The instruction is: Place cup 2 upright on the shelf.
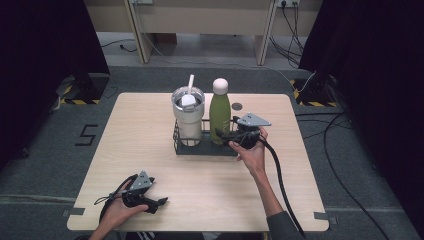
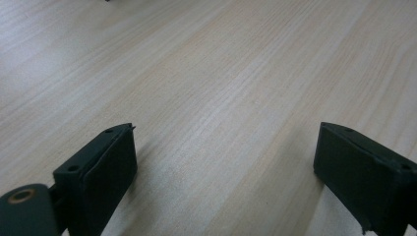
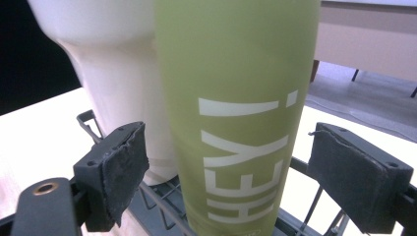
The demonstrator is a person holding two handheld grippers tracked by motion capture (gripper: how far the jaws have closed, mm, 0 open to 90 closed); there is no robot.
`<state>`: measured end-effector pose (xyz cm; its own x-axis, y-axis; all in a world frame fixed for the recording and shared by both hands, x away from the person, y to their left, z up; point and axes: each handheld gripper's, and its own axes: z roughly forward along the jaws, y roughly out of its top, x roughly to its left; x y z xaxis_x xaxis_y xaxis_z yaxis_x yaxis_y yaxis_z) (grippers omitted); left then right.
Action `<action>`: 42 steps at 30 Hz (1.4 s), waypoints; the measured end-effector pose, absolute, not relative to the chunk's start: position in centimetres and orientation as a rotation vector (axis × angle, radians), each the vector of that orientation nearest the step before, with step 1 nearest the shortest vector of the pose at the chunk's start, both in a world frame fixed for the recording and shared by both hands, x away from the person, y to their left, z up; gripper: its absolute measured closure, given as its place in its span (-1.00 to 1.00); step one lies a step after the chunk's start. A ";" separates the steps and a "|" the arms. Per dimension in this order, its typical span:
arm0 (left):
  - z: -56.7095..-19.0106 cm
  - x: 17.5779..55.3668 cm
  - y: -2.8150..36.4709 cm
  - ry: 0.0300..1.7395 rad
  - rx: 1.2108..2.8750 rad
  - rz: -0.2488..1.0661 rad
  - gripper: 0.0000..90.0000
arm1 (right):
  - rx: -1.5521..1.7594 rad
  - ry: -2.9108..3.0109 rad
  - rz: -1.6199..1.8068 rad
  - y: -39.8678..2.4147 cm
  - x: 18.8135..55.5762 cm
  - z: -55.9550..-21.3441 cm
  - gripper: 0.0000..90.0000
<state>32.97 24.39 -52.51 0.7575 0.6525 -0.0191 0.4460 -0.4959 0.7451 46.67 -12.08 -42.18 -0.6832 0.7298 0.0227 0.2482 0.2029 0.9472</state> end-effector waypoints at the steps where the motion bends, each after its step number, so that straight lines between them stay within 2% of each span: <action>1: -52.5 33.0 24.4 0.819 2.176 0.341 -0.81 | 0.909 2.050 1.487 -12.1 46.7 -42.2 -0.67; 17: -52.5 33.0 24.4 0.817 2.177 0.341 -0.81 | 0.876 2.021 1.475 -13.6 43.0 -41.3 -0.67; 42: -52.5 33.0 24.4 0.818 2.177 0.341 -0.81 | 0.871 2.050 1.492 -14.6 38.8 -42.9 -0.66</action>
